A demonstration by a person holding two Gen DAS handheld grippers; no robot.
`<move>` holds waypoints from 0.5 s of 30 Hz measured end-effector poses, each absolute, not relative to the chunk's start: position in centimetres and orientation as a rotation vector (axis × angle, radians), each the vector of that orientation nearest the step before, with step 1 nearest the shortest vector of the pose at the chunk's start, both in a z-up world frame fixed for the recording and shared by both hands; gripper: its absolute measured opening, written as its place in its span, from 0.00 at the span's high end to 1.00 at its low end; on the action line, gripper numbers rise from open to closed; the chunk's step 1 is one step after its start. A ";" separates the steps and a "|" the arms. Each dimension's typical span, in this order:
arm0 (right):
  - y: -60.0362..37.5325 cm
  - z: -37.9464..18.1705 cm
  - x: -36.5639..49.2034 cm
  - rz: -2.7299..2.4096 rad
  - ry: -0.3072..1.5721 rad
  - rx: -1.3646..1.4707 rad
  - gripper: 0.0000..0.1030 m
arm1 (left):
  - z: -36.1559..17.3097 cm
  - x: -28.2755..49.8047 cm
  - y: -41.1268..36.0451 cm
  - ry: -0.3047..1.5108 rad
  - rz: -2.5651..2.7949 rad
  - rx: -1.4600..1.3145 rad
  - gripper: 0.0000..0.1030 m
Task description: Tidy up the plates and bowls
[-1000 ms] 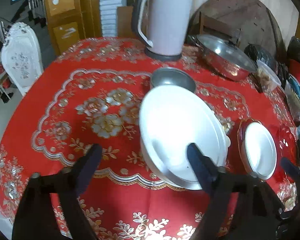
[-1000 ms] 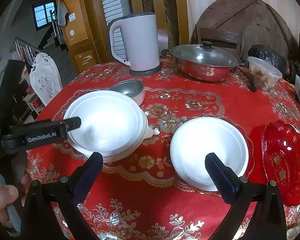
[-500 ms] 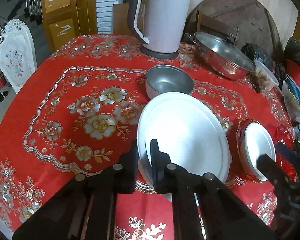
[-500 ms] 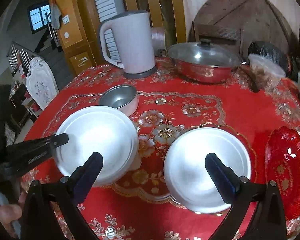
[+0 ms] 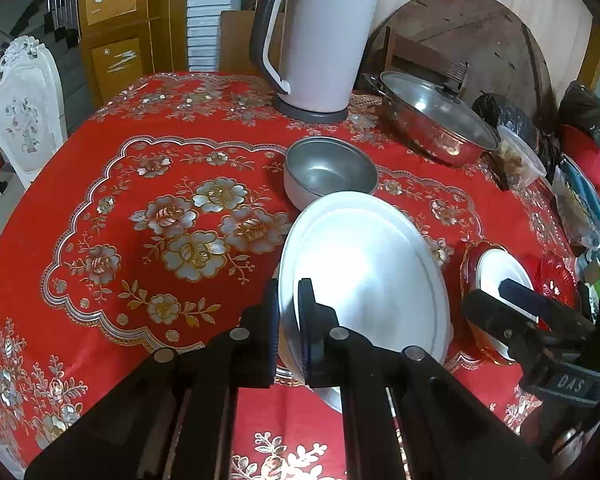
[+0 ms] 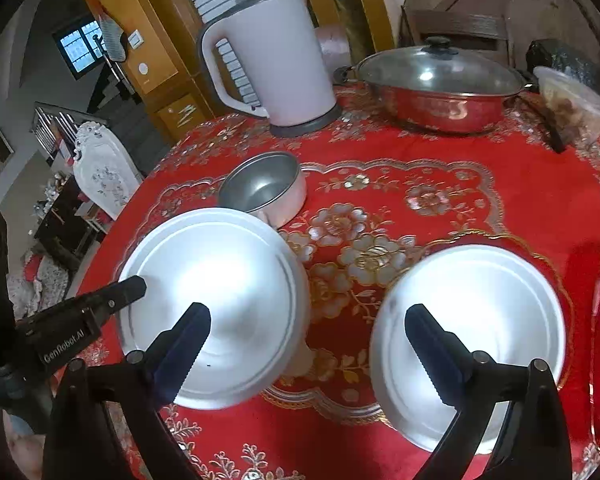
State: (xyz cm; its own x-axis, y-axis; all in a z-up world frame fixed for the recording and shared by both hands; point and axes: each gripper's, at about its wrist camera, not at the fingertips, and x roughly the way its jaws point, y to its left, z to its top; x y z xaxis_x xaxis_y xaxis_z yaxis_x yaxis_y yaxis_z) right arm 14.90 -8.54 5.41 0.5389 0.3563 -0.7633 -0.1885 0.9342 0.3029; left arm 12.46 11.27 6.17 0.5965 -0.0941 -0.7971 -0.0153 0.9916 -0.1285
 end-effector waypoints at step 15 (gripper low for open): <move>-7.7 4.7 16.5 0.429 0.994 0.244 0.46 | 6.1 12.5 12.3 0.914 -0.076 -0.173 0.96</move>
State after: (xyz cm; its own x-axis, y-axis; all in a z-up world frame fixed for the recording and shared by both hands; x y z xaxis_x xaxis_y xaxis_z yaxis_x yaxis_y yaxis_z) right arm 16.46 -7.74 4.69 0.4721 0.4556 -0.7547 -0.2368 0.8901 0.3893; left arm 12.53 12.25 6.13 0.6091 -0.1388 -0.7808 -0.0081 0.9834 -0.1812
